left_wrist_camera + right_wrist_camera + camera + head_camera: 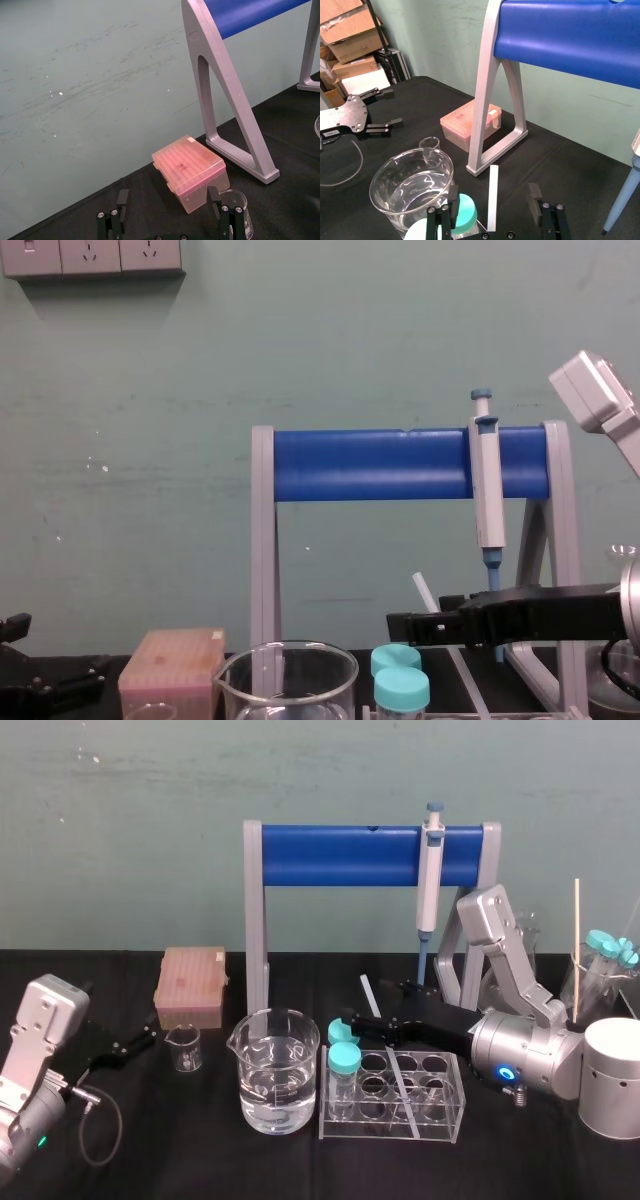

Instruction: Pick up the stirring rod with one hand, then place it down.

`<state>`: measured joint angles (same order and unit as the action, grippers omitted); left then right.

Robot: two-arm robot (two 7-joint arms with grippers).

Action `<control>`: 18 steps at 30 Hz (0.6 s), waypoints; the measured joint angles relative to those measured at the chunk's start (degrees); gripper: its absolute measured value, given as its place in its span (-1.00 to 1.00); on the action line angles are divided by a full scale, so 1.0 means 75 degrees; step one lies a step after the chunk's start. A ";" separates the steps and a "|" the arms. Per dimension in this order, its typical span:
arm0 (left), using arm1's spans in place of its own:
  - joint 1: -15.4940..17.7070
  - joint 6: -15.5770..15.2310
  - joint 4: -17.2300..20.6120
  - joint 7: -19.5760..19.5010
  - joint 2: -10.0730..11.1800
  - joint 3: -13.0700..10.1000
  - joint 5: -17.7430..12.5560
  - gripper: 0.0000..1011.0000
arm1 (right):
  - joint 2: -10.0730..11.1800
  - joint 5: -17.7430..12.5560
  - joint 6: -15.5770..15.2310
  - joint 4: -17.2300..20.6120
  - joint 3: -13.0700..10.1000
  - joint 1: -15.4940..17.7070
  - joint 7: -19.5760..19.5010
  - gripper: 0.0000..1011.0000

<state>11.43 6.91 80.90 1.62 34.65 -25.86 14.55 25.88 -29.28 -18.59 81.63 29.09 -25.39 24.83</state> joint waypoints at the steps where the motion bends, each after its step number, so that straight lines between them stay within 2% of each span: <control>1: 0.0000 0.0000 0.0000 0.0000 0.0000 -0.0001 0.0000 0.98 | 0.0000 -0.0002 -0.0001 0.0000 -0.0001 0.0000 0.0000 0.72; 8: 0.0000 0.0000 0.0000 0.0000 0.0000 0.0000 0.0000 0.98 | 0.0000 -0.0019 -0.0004 0.0000 -0.0006 0.0004 0.0000 0.29; 9: 0.0000 0.0000 0.0000 0.0000 0.0000 -0.0001 0.0000 0.98 | 0.0000 -0.0021 -0.0005 0.0000 -0.0007 0.0005 0.0000 0.29; 13: 0.0000 0.0000 0.0000 0.0000 0.0000 0.0000 0.0000 0.98 | 0.0000 -0.0026 -0.0008 0.0000 -0.0010 0.0008 0.0000 -0.04; 18: 0.0000 0.0000 0.0000 0.0000 0.0000 0.0000 0.0000 0.98 | 0.0000 -0.0029 -0.0011 0.0000 -0.0013 0.0010 0.0000 -0.32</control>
<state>11.43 6.91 80.90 1.62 34.65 -25.86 14.55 25.88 -29.50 -18.68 81.63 28.99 -25.31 24.83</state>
